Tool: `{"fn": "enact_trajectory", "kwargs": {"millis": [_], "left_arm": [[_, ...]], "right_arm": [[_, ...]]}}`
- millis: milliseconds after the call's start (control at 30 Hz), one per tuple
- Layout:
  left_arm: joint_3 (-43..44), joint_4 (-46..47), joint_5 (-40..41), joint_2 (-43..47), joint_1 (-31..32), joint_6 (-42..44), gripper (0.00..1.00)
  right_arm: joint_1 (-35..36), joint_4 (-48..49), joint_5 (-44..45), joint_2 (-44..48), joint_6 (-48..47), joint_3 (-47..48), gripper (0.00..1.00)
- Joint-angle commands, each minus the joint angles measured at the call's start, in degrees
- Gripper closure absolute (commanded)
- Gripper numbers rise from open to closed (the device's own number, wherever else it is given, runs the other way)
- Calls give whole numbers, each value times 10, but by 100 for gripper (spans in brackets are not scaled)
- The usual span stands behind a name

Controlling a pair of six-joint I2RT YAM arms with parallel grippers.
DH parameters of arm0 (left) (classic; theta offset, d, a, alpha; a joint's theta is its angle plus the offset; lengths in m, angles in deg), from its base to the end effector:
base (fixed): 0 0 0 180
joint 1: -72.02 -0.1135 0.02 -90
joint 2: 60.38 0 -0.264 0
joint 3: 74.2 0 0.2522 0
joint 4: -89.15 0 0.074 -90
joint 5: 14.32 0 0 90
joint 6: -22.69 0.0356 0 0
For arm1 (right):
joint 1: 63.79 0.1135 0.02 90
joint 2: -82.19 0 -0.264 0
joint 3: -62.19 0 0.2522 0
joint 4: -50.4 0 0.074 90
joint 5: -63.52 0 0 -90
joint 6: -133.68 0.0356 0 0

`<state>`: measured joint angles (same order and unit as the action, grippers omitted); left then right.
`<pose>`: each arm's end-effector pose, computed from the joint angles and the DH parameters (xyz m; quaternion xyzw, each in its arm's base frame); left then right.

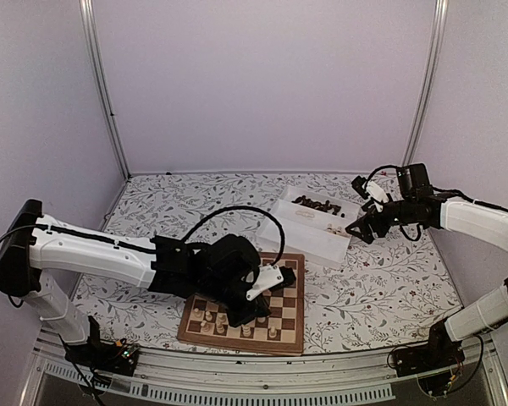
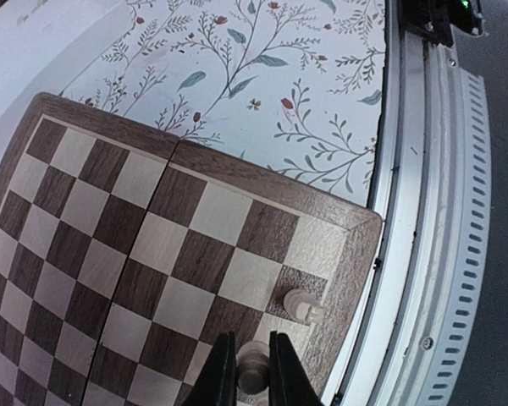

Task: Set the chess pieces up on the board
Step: Place the chess piece on the chessboard.

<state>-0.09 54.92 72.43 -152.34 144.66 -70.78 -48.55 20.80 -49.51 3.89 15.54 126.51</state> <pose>0.0984 -0.3217 0.2136 0.5442 0.7731 -0.2213 0.2392 0.2747 0.0893 0.2375 -0.4059 0.8077 0.1389 0.4043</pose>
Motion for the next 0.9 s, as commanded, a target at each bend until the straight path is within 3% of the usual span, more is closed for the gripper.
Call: {"fn": "enact_trajectory", "kwargs": {"millis": [0, 867], "left_arm": [[-6, 18, -13, -12, 11, 11, 95], [-31, 35, -31, -27, 22, 15, 93]], "right_arm": [[-2, -3, -12, -10, -7, 0, 1], [-2, -16, -27, -26, -12, 5, 1]]}}
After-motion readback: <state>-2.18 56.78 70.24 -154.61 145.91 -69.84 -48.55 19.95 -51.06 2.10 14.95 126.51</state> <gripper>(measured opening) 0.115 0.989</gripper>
